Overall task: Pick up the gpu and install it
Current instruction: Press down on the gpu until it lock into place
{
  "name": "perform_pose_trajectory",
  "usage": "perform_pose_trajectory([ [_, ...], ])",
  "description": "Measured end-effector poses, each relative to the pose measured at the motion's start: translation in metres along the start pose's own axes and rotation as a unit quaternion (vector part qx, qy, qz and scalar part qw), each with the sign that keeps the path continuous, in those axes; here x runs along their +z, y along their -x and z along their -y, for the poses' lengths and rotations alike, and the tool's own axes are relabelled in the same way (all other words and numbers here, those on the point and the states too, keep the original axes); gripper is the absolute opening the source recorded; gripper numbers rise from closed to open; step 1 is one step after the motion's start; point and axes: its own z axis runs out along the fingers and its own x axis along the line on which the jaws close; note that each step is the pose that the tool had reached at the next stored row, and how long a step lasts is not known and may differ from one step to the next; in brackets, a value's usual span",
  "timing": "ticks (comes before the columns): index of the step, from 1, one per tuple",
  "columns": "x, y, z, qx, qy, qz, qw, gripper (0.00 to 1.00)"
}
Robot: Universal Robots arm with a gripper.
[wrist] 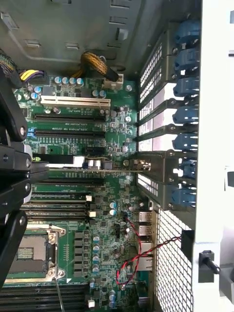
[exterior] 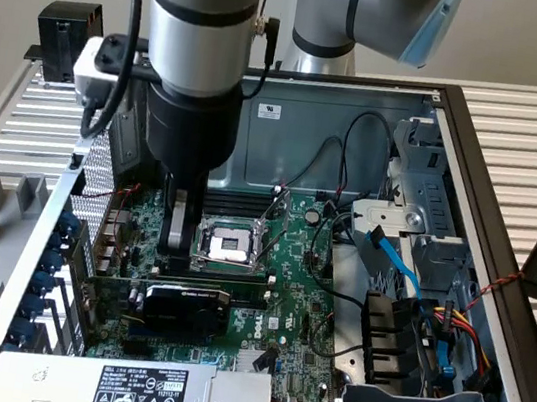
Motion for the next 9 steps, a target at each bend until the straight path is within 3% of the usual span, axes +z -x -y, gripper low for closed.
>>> perform_pose_trajectory([
  [5,-0.0201,0.002,-0.0043,0.0,0.0,-0.0022,1.0,0.11],
  [9,-0.0207,0.002,-0.0046,0.0,0.0,-0.0023,1.0,0.11],
])
